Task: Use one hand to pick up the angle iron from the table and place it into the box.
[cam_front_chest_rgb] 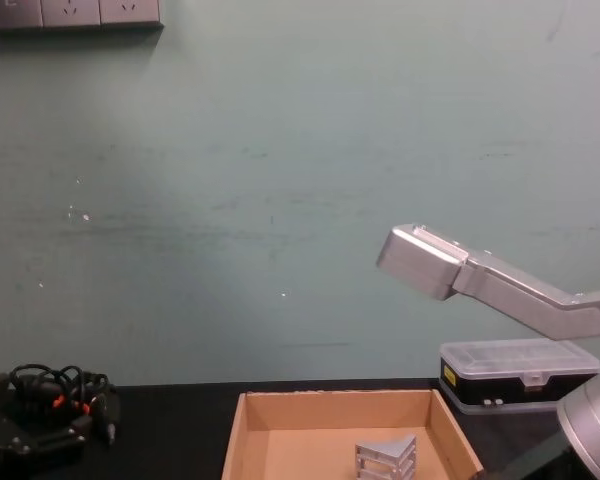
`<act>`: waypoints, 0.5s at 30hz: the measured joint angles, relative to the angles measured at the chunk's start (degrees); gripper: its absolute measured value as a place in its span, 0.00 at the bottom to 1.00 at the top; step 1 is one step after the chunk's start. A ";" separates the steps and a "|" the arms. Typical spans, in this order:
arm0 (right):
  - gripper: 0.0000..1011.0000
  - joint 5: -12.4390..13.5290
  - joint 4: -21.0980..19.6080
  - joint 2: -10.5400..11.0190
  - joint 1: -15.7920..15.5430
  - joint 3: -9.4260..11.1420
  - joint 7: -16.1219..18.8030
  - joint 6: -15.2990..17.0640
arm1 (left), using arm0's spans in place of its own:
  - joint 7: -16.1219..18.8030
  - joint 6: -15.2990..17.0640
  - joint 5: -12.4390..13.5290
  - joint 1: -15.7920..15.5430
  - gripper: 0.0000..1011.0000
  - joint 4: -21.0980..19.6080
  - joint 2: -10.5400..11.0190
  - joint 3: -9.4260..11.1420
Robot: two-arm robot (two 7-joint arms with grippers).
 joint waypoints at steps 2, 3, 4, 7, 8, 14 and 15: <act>0.99 -0.04 0.38 -0.17 0.13 -0.06 0.01 -0.01 | 0.00 0.00 0.00 0.00 1.00 0.00 0.00 0.00; 0.99 -0.06 0.49 -0.23 0.17 -0.07 0.01 -0.01 | 0.00 0.00 0.00 0.00 1.00 0.00 0.00 0.00; 0.99 -0.10 0.73 -0.38 0.23 -0.13 0.03 -0.01 | 0.00 0.00 0.00 0.00 1.00 0.00 0.00 0.00; 0.99 -0.17 1.25 -0.73 0.40 -0.24 0.06 -0.06 | 0.00 0.00 0.00 0.00 1.00 0.00 0.00 0.00; 0.99 -0.18 1.40 -0.84 0.46 -0.27 0.07 -0.07 | 0.00 0.00 0.00 0.00 1.00 0.00 0.00 0.00; 0.99 -0.23 2.07 -1.29 0.65 -0.38 0.12 -0.17 | 0.00 0.00 0.00 0.00 1.00 0.00 0.00 0.00; 0.99 -0.23 2.06 -1.28 0.64 -0.37 0.11 -0.17 | 0.00 0.00 0.00 0.00 1.00 0.00 0.00 0.00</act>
